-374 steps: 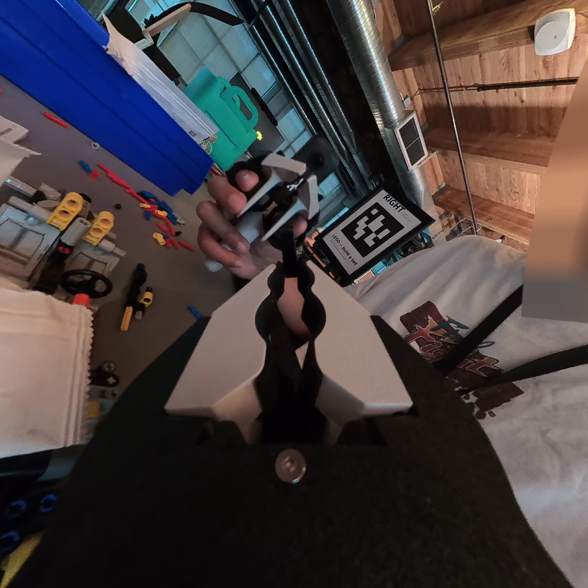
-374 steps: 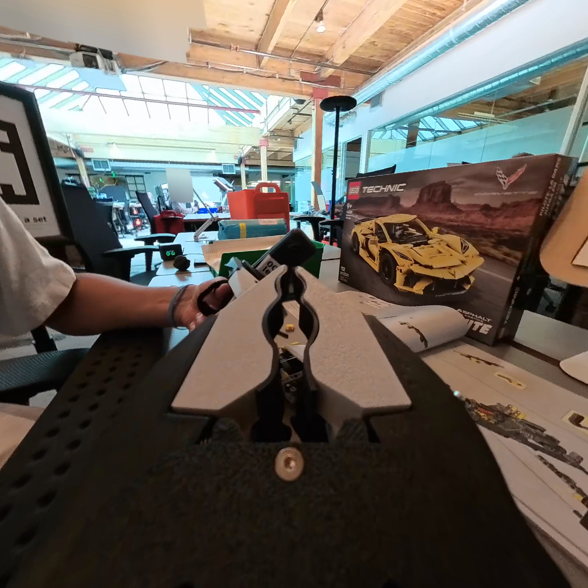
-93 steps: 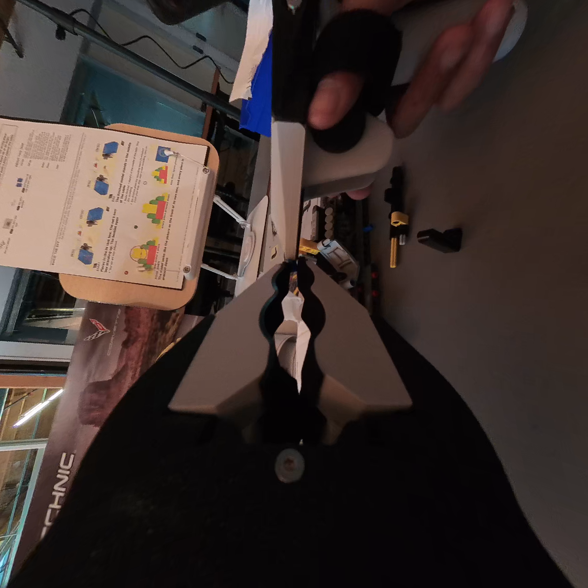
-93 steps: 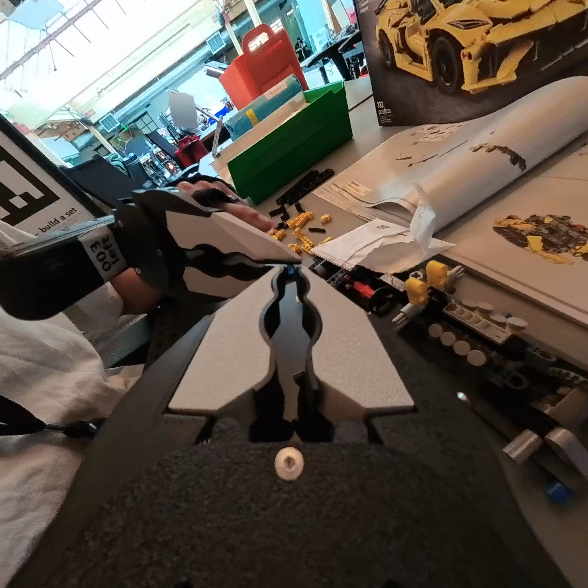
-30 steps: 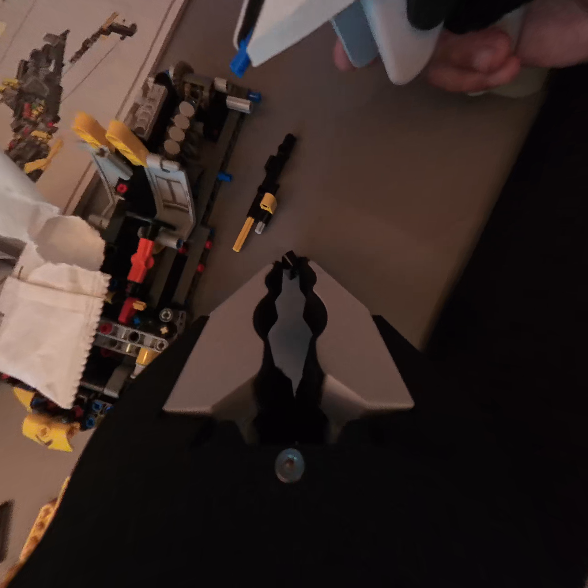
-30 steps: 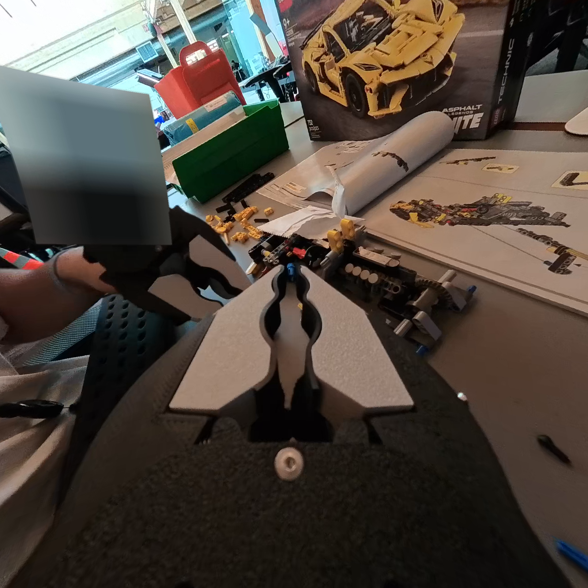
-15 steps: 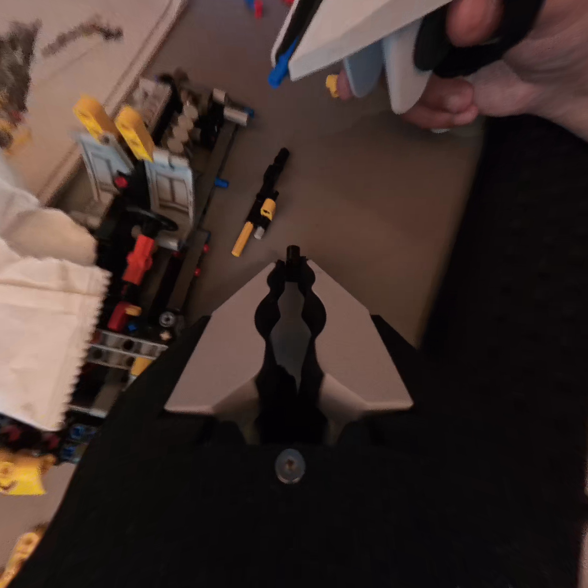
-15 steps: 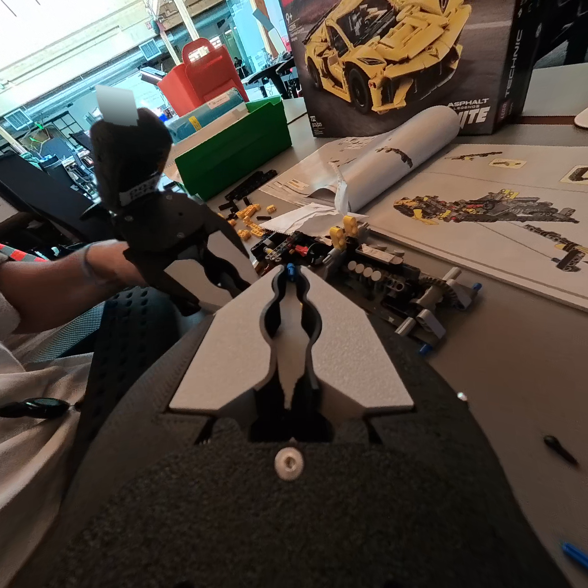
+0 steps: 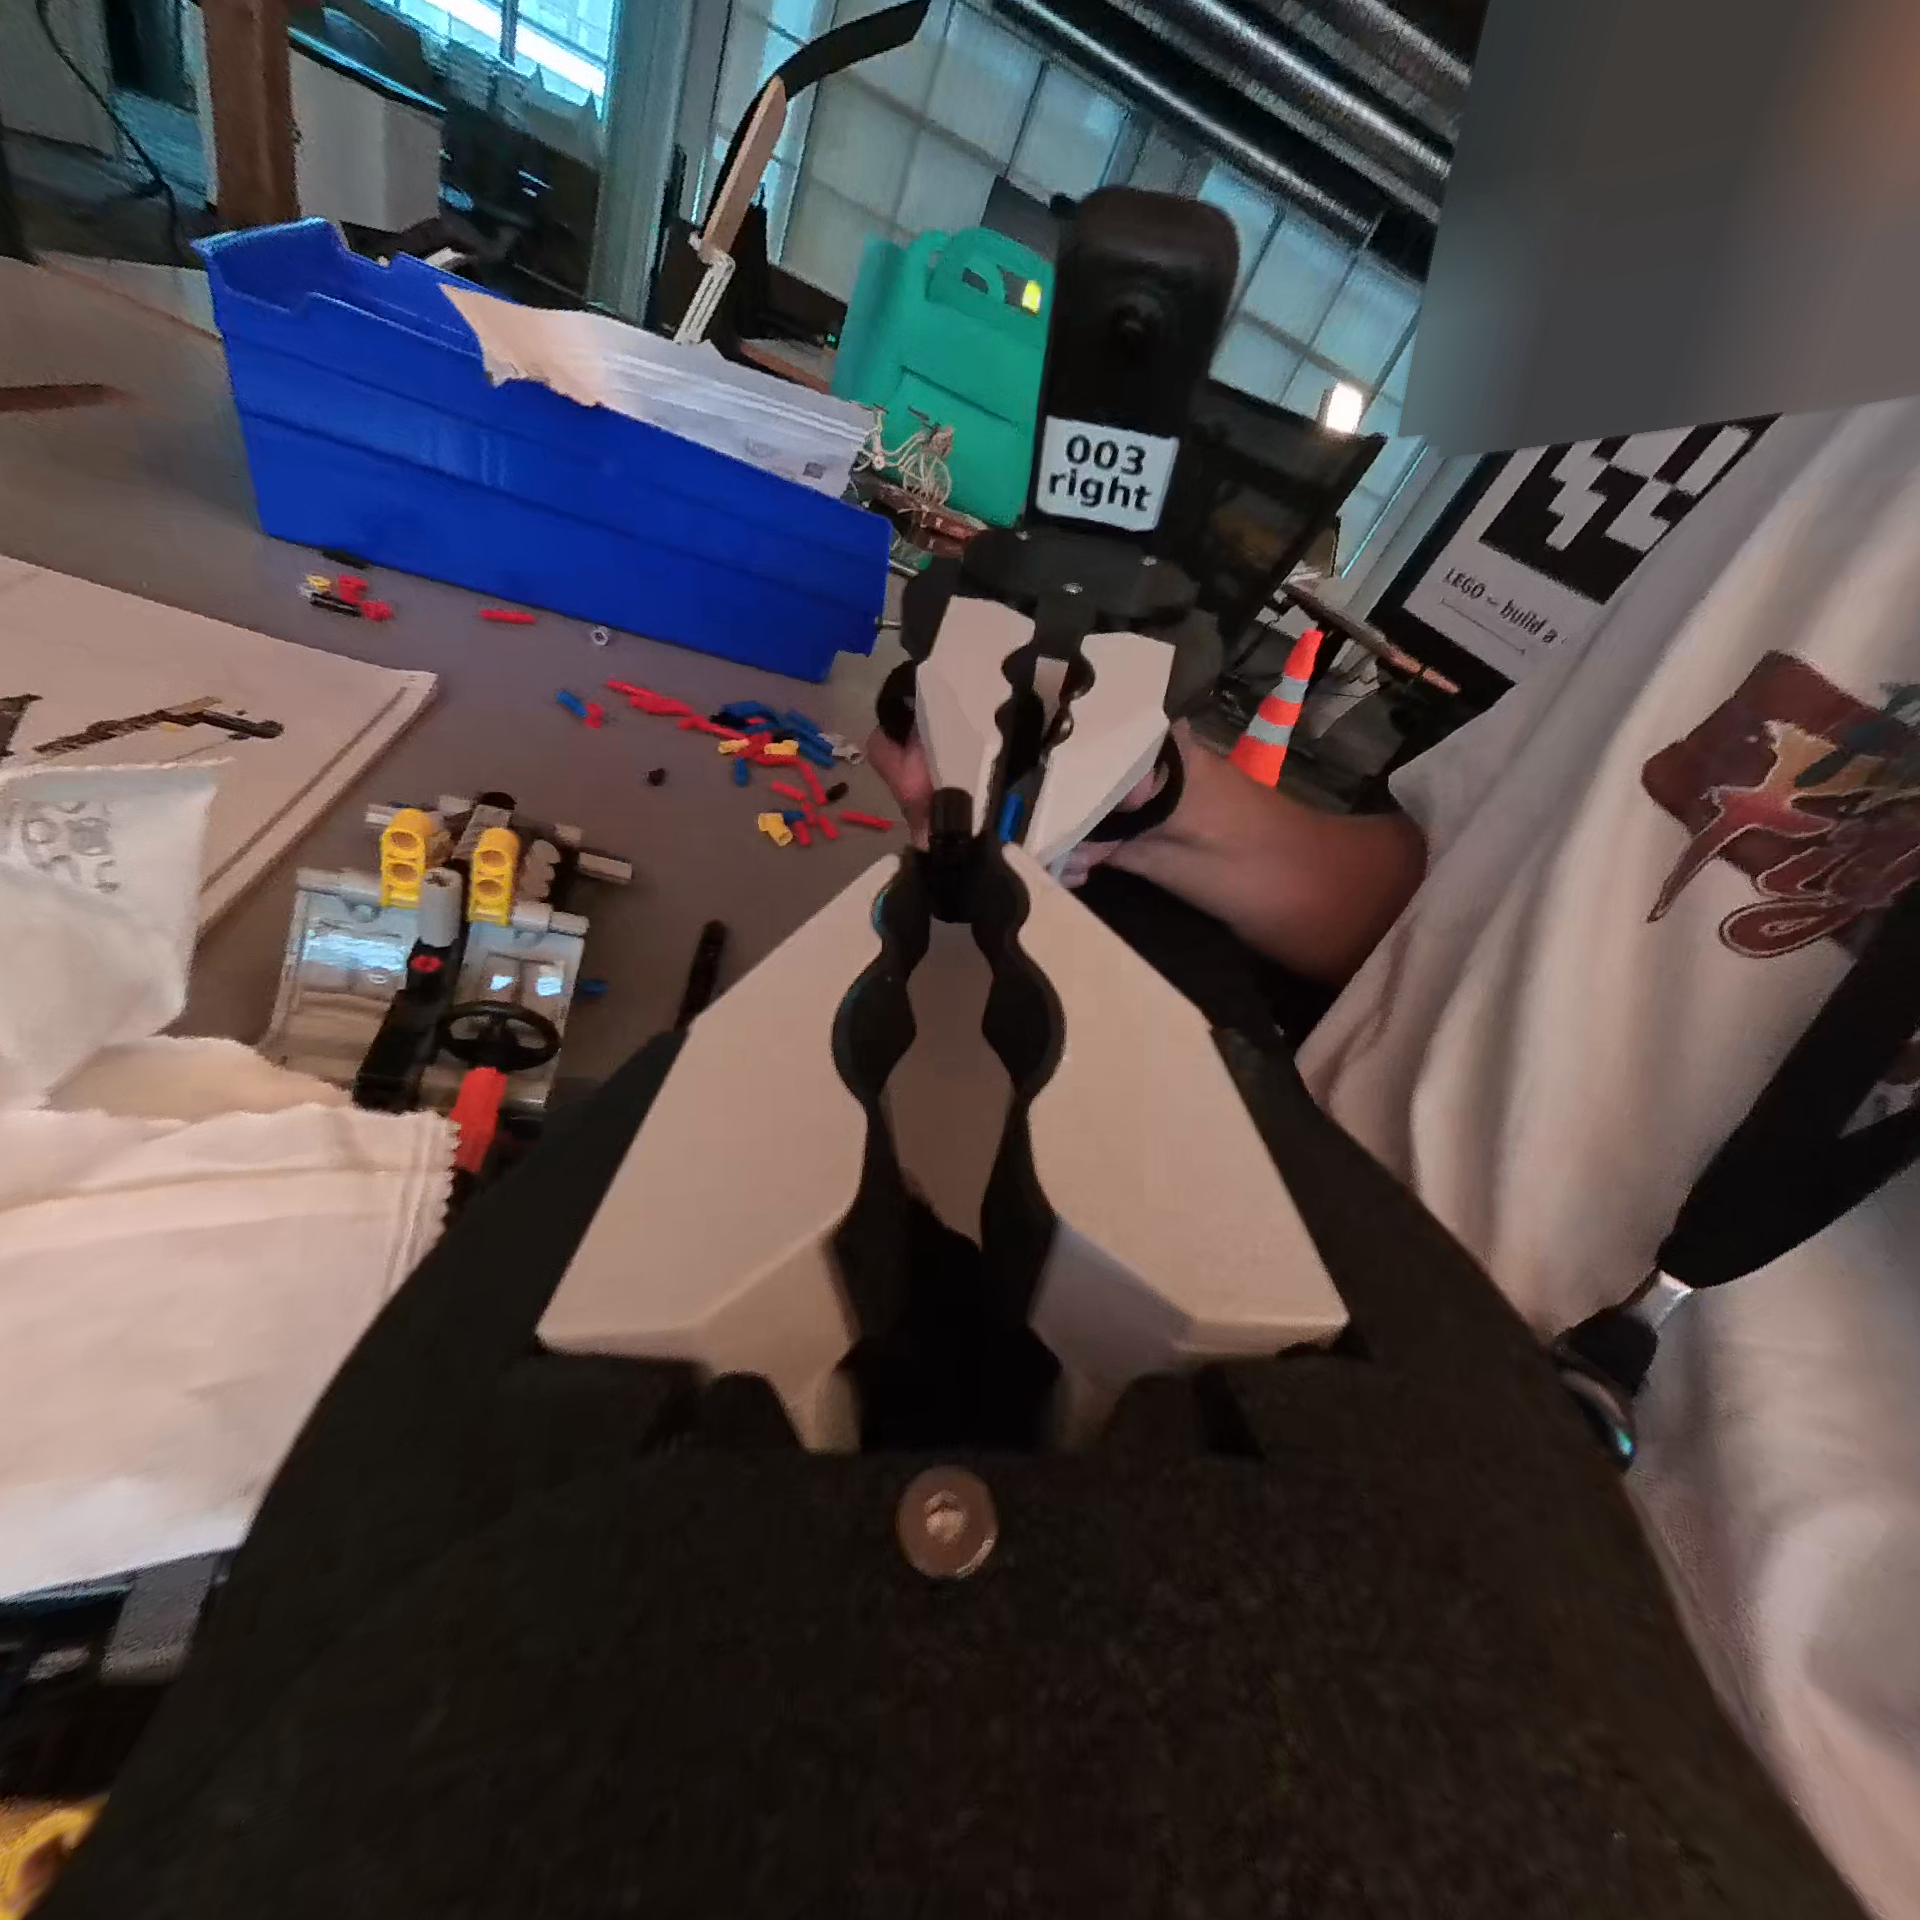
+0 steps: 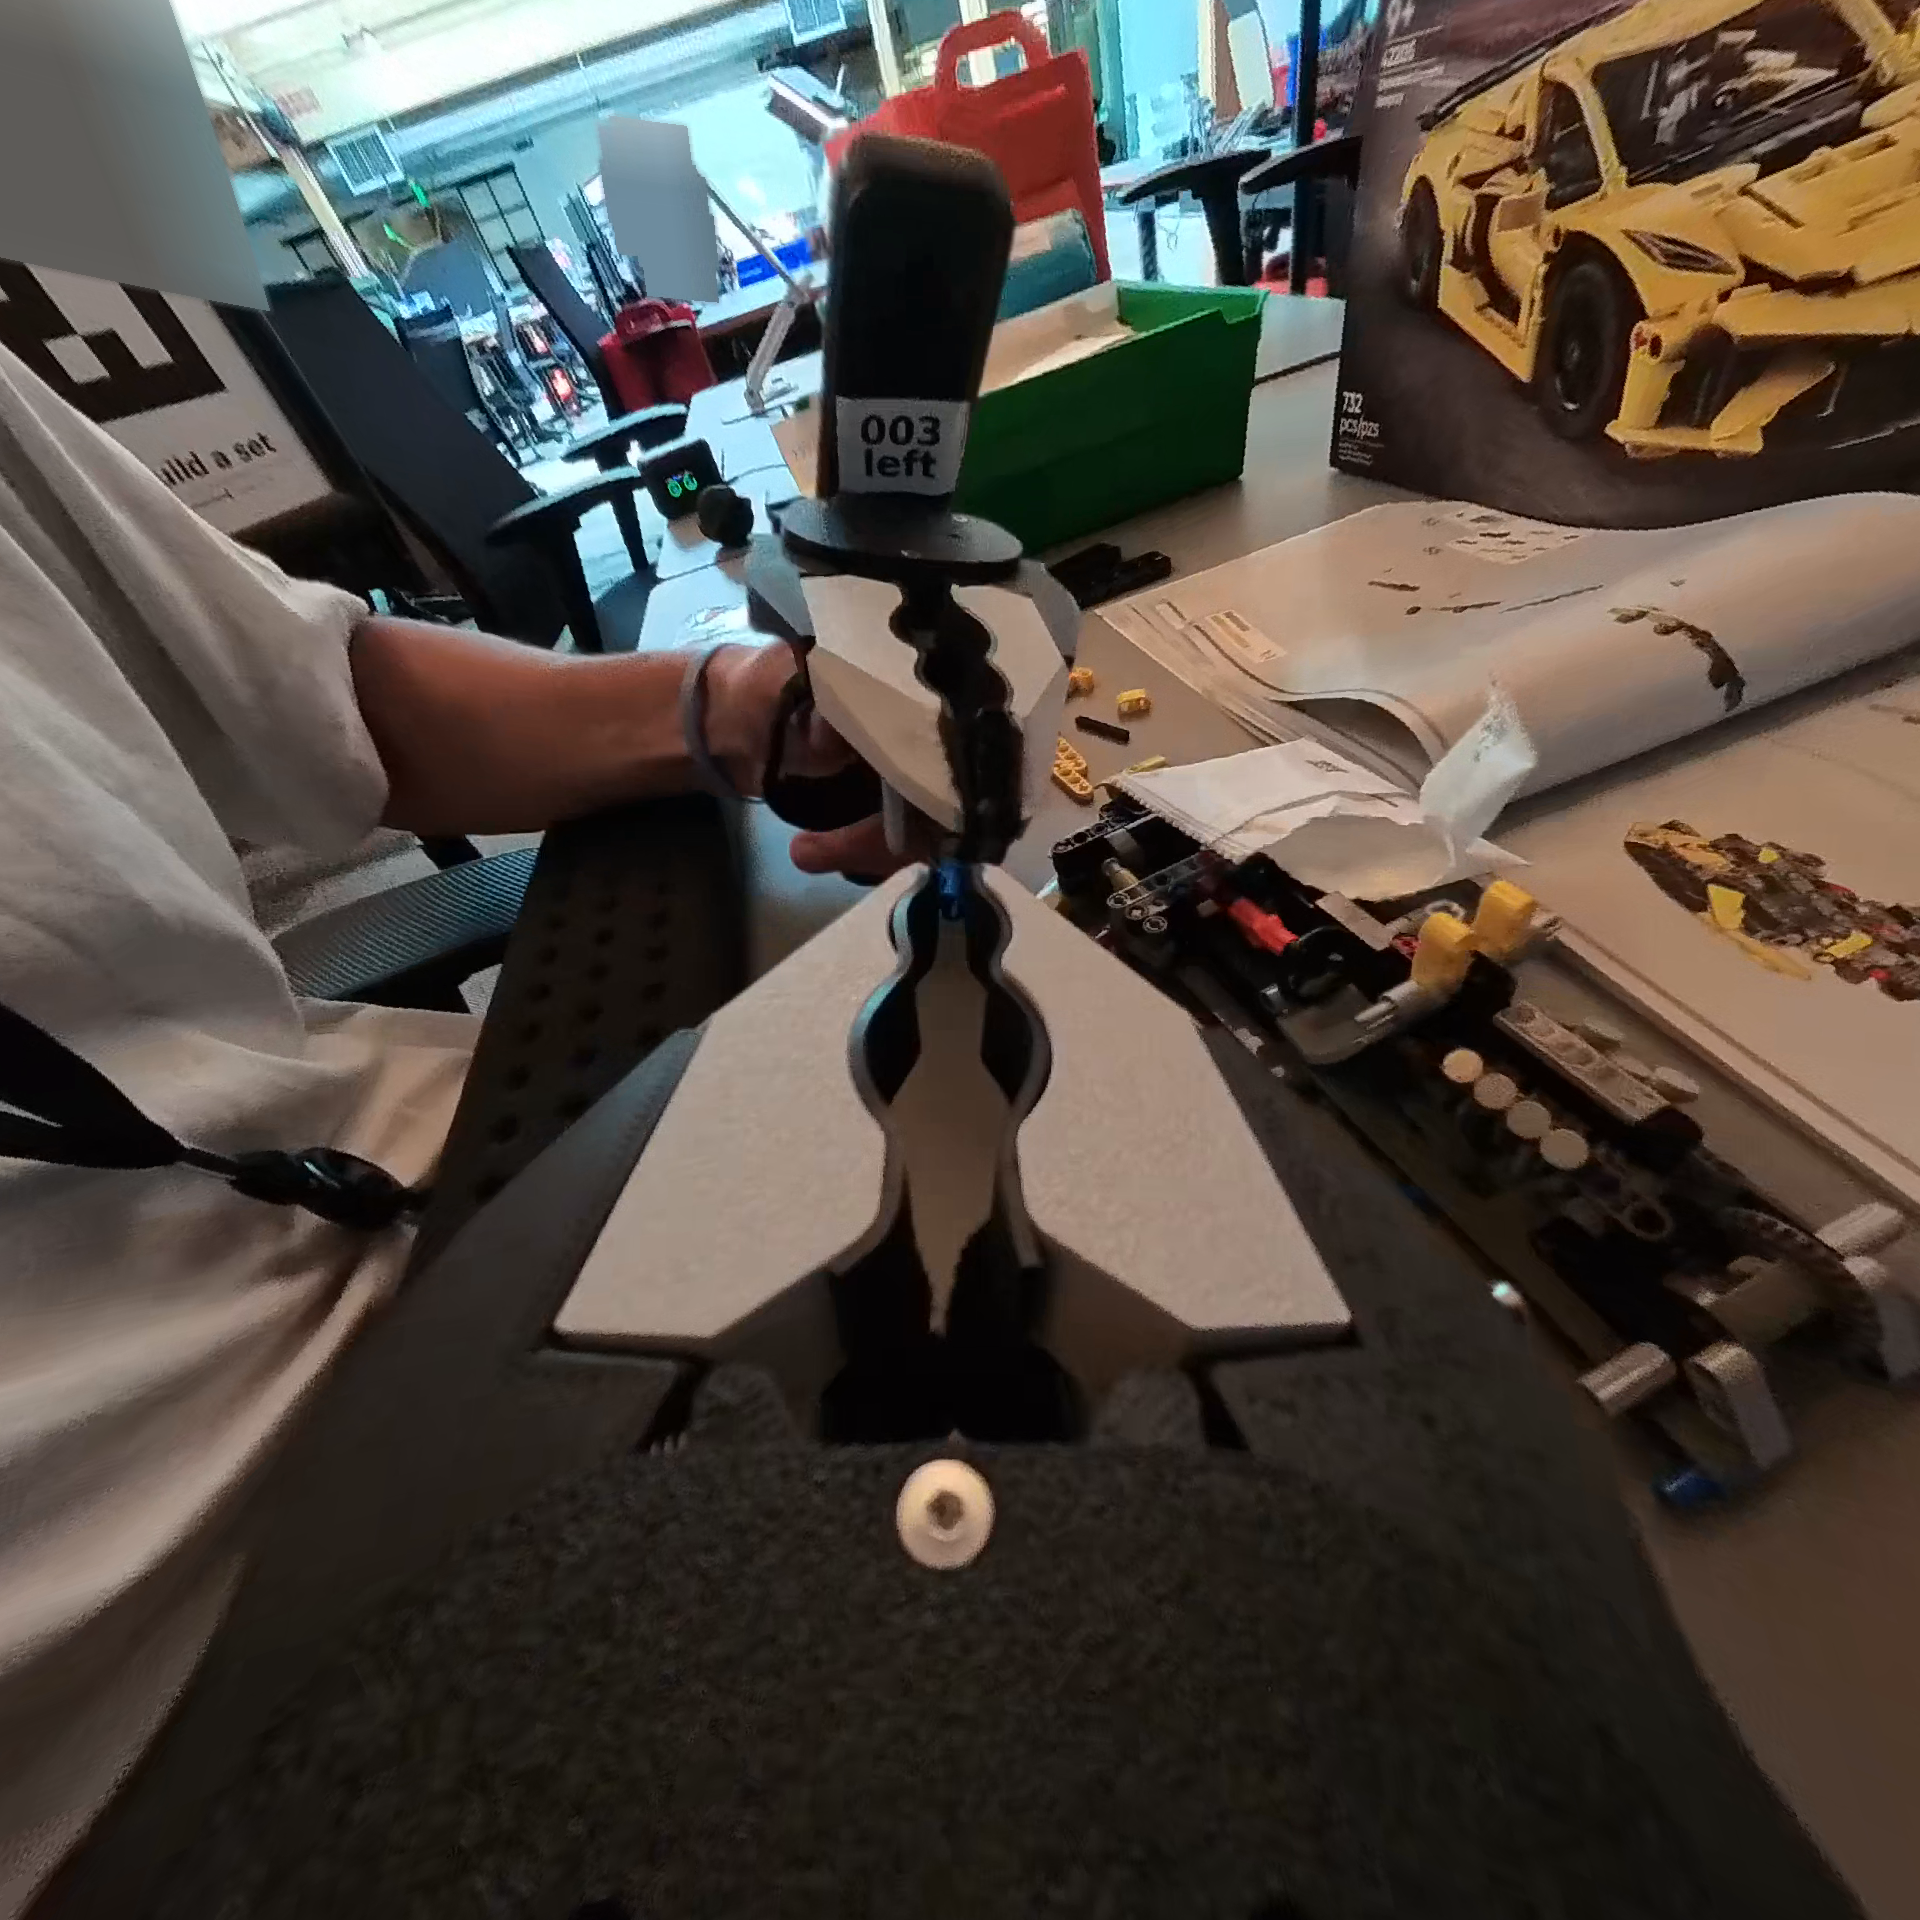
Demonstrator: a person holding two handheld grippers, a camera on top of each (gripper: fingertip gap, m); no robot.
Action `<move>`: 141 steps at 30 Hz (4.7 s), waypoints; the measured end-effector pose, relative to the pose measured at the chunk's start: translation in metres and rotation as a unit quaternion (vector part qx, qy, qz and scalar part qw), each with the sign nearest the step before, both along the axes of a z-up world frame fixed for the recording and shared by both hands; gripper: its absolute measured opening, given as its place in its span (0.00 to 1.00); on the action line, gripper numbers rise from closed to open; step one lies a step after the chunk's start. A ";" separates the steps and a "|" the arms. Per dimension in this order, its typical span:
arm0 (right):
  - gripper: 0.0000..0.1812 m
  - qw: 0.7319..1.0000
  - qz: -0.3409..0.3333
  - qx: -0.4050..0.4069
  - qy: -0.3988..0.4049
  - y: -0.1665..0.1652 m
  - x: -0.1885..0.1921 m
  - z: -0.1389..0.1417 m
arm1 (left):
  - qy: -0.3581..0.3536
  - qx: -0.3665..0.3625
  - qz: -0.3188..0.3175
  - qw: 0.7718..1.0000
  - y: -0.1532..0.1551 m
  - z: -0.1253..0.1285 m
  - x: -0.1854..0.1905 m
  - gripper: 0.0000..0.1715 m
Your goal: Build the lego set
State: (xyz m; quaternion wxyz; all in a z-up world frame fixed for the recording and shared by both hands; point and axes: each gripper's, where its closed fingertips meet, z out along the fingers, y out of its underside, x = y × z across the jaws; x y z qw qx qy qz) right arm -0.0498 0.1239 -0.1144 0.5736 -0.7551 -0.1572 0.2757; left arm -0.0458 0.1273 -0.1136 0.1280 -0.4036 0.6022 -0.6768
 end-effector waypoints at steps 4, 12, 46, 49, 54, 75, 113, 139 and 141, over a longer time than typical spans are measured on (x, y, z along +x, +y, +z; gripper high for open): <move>0.02 1.000 0.001 0.000 0.006 0.000 -0.001 0.001 | -0.003 0.002 0.003 1.000 0.001 -0.001 -0.001 0.03; 0.02 1.000 -0.011 0.006 0.010 0.001 0.002 0.003 | -0.013 0.003 0.016 1.000 0.001 0.001 0.004 0.03; 0.02 0.998 0.006 0.002 0.059 0.000 -0.002 0.008 | -0.029 0.039 0.008 0.999 -0.003 0.002 0.000 0.03; 0.02 0.998 0.006 0.004 0.063 0.000 -0.002 0.009 | -0.032 0.037 0.005 0.999 -0.003 0.004 0.000 0.03; 0.02 0.997 0.008 0.004 0.070 -0.002 -0.001 0.010 | -0.032 0.033 0.003 0.999 -0.004 0.004 -0.001 0.03; 0.02 0.976 -0.110 0.169 -0.087 0.009 0.009 0.040 | -0.027 -0.216 0.035 0.975 0.005 0.042 0.017 0.03; 0.02 0.974 -0.128 0.185 -0.016 0.010 0.010 0.049 | 0.027 -0.487 -0.045 0.872 0.002 0.048 0.021 0.03; 0.02 0.981 -0.148 0.115 0.056 0.005 0.040 0.033 | 0.026 0.253 0.096 0.962 0.007 -0.053 -0.006 0.03; 0.02 0.982 -0.144 0.111 0.047 0.007 0.037 0.030 | 0.054 0.294 0.091 0.950 0.005 -0.070 -0.008 0.03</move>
